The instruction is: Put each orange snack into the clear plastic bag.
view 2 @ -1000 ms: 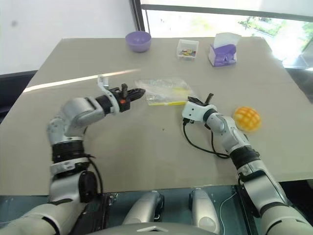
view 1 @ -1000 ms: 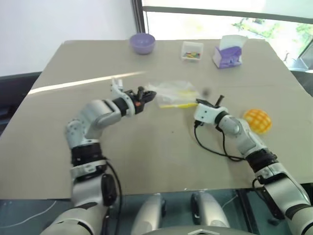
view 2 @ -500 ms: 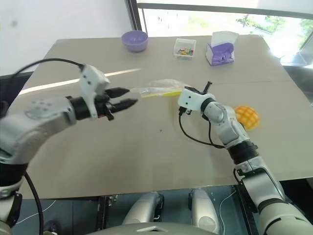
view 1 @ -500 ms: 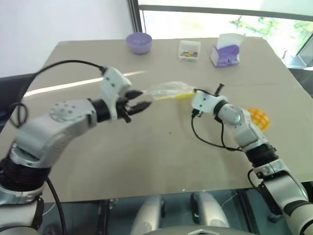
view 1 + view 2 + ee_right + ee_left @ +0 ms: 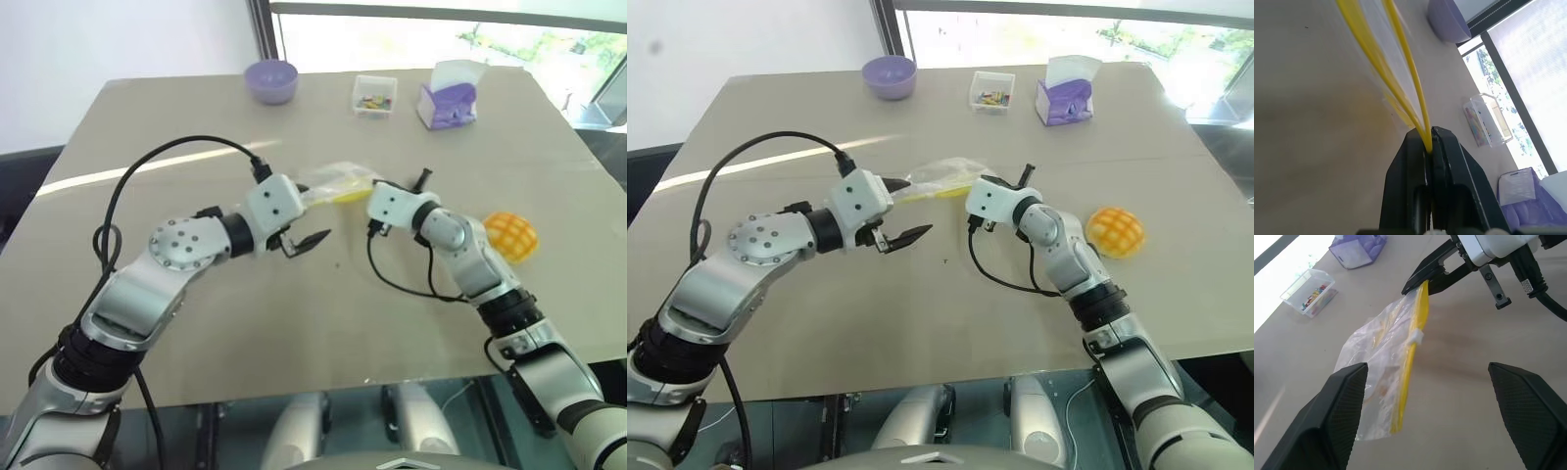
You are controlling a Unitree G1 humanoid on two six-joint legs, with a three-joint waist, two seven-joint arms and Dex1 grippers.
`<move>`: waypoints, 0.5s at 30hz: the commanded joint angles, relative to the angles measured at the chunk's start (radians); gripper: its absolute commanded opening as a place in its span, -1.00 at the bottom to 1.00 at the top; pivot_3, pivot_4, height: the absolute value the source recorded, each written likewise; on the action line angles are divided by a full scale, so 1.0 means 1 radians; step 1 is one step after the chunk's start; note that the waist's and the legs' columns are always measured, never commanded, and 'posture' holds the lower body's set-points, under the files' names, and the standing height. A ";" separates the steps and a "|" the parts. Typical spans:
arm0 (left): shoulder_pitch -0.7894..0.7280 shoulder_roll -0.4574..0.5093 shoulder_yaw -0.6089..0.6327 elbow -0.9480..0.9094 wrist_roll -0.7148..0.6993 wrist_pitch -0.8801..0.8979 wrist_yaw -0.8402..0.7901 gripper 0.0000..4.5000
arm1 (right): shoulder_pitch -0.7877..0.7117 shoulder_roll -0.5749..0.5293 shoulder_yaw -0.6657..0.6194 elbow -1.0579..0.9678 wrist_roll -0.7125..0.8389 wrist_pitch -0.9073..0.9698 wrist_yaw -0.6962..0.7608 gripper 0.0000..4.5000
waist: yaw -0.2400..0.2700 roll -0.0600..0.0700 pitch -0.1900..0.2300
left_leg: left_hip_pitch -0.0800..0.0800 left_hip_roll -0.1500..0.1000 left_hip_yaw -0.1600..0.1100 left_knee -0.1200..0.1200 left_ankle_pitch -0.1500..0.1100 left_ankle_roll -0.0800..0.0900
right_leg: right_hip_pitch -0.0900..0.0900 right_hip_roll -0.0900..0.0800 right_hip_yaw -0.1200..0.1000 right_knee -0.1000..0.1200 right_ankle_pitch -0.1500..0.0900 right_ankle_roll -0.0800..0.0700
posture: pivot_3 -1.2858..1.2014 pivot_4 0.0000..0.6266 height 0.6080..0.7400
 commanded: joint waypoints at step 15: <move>0.021 -0.077 0.019 0.079 0.183 -0.134 -0.065 -1.00 | 0.049 -0.009 -0.021 -0.131 0.042 0.034 0.058 -0.36 | -0.001 0.000 0.000 | 0.000 0.000 0.000 0.001 0.000 0.000 | 0.000 0.000 0.001 0.001 0.000 0.000 | 0.03 -0.52 1.00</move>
